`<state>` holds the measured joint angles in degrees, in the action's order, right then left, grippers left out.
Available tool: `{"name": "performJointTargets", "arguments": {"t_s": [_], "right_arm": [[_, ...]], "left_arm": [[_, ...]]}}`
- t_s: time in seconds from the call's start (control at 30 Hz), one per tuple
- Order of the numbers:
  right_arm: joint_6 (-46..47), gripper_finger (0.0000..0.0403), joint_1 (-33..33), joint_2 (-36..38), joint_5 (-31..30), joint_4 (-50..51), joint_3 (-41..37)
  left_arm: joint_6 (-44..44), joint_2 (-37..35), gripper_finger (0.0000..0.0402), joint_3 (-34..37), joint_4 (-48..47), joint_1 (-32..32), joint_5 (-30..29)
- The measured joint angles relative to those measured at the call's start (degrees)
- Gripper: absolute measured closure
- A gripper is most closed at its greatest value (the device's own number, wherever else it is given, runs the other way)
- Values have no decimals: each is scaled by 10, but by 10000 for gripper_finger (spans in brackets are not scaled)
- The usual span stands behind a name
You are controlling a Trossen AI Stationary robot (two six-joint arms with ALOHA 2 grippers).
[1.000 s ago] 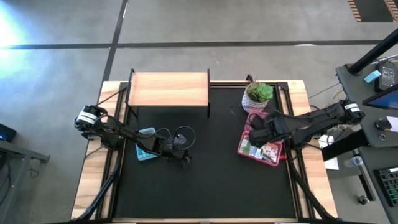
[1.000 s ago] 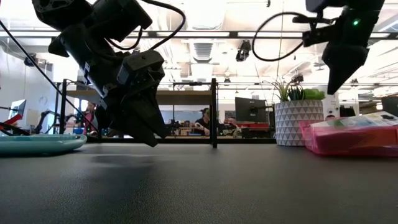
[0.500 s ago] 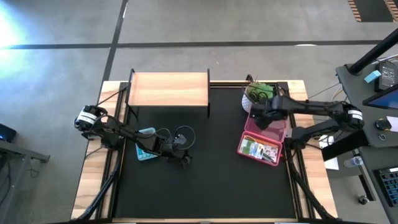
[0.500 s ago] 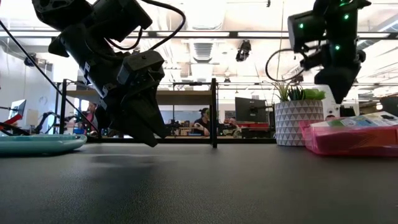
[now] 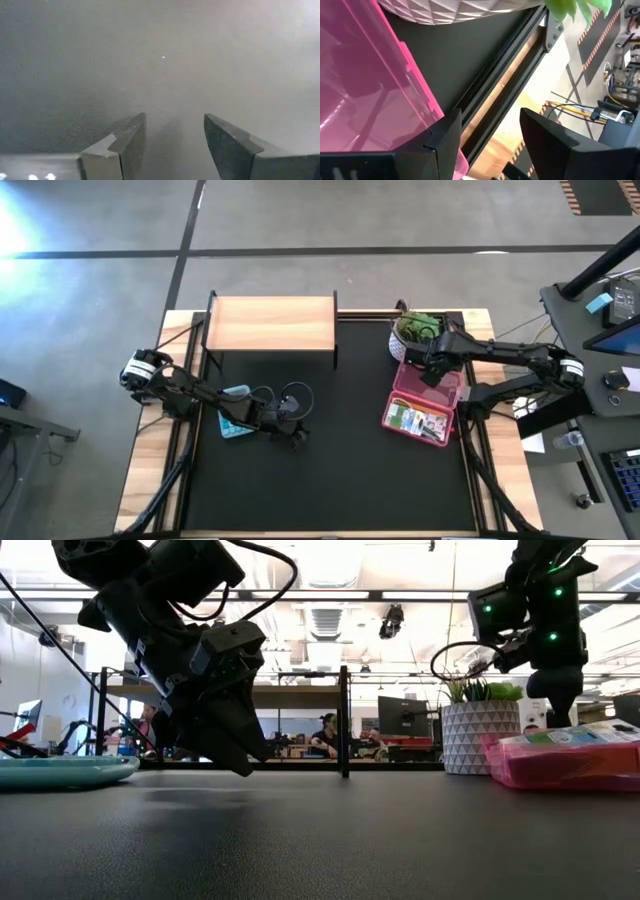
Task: Pack school essentials
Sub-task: Close the pink supply box
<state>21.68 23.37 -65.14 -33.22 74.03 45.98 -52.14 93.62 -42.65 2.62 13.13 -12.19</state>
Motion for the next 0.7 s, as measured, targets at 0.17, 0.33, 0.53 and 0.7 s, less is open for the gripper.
{"name": "performJointTargets", "arguments": {"t_s": [0.17, 0.33, 0.53, 0.7], "right_arm": [[0, 209, 12, -2, 2, -2, -2], [-1, 209, 13, -2, 8, -7, -3], [8, 209, 13, -4, 32, -28, -12], [10, 209, 18, -18, 22, -27, -13]], "left_arm": [[0, 0, 219, 0, 0, 0, 0], [0, 0, 219, 0, 0, 0, 0], [0, 0, 219, 0, 0, 0, 0], [0, 0, 219, 0, 0, 0, 0]]}}
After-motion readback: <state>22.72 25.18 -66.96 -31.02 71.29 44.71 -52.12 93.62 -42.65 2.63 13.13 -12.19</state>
